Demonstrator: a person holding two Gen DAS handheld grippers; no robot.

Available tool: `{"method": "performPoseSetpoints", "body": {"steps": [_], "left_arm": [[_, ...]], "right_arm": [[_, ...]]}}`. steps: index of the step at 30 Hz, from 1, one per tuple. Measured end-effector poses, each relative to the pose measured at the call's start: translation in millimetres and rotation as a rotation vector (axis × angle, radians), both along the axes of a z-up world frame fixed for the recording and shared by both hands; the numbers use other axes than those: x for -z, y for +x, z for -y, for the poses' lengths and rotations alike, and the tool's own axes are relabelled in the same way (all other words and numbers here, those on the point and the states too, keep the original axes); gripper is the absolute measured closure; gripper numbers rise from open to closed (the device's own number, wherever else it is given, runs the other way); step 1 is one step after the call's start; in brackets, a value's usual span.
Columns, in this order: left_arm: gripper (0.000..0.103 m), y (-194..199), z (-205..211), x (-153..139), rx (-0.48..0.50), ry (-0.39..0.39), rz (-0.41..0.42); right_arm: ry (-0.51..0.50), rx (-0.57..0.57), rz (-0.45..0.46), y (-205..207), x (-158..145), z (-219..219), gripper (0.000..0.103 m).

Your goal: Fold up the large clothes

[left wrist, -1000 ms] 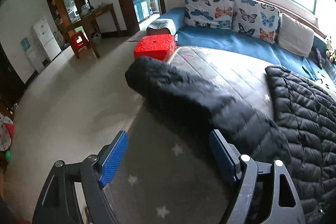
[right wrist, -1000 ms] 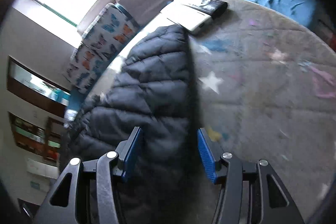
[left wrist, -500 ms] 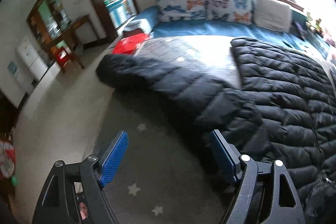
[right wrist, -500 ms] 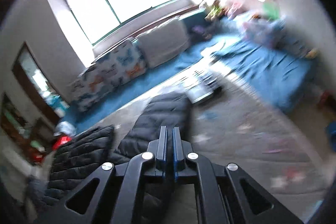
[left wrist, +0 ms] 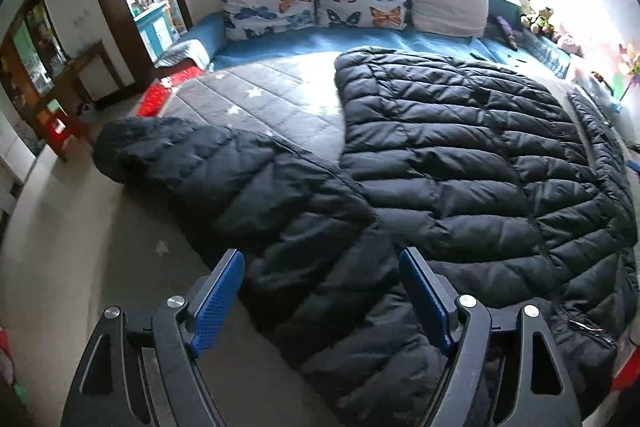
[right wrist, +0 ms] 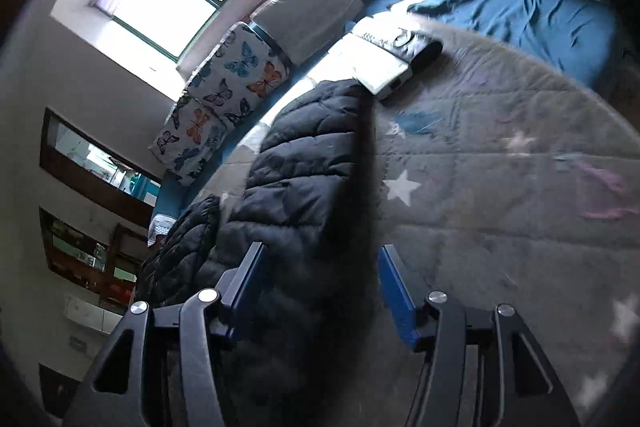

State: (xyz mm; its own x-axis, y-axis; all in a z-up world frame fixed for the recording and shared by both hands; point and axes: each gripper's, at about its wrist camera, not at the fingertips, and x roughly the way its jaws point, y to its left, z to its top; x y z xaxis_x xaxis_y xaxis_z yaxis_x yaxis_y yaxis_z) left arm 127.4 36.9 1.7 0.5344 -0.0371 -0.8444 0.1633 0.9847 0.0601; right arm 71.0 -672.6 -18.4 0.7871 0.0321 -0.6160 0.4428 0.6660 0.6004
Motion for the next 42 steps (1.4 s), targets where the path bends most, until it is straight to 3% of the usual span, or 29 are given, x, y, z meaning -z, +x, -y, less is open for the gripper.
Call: {"method": "performPoseSetpoints", "body": {"steps": [4,6,7,8,11,16,19,22,27,29,32,37,42], "left_arm": [[0.018,-3,-2,10,0.006,-0.038,-0.019],[0.018,-5,-2,15,0.011,-0.053,-0.028],[0.018,-6,-2,17,0.017,-0.057,-0.030],[0.018,-6,-1,19,0.020,-0.058,-0.031],[0.018,-5,5,24,0.038,-0.056,-0.038],[0.018,-9,23,30,0.098,-0.070,-0.034],[0.018,-13,33,33,0.133,-0.083,-0.029],[0.018,-14,42,41,0.159,-0.113,-0.053],[0.018,-24,58,48,0.222,-0.149,-0.090],[0.018,-31,62,47,0.261,-0.164,-0.093],[0.018,-45,69,48,0.317,-0.180,-0.110],[0.019,-69,87,49,0.410,-0.178,-0.097],[0.020,-91,99,51,0.501,-0.269,-0.150]], "right_arm": [[0.037,-0.030,0.016,24,15,6,0.044],[0.083,-0.058,0.044,35,19,5,0.065],[0.105,-0.071,0.053,39,21,3,0.081],[0.101,-0.066,0.050,40,20,0,0.088],[-0.038,-0.051,0.062,29,-4,-16,0.092],[-0.253,-0.013,0.146,-22,-66,-41,0.093],[-0.378,0.061,0.138,-65,-92,-55,0.093],[-0.301,0.119,0.025,-77,-68,-36,0.093],[0.062,0.161,-0.141,-84,1,10,0.089],[0.089,0.193,-0.171,-97,3,13,0.080],[-0.022,0.223,-0.229,-111,-21,0,0.078],[-0.190,0.104,-0.217,-114,-64,-51,0.078],[-0.244,-0.170,-0.171,-108,-88,-134,0.078]]}}
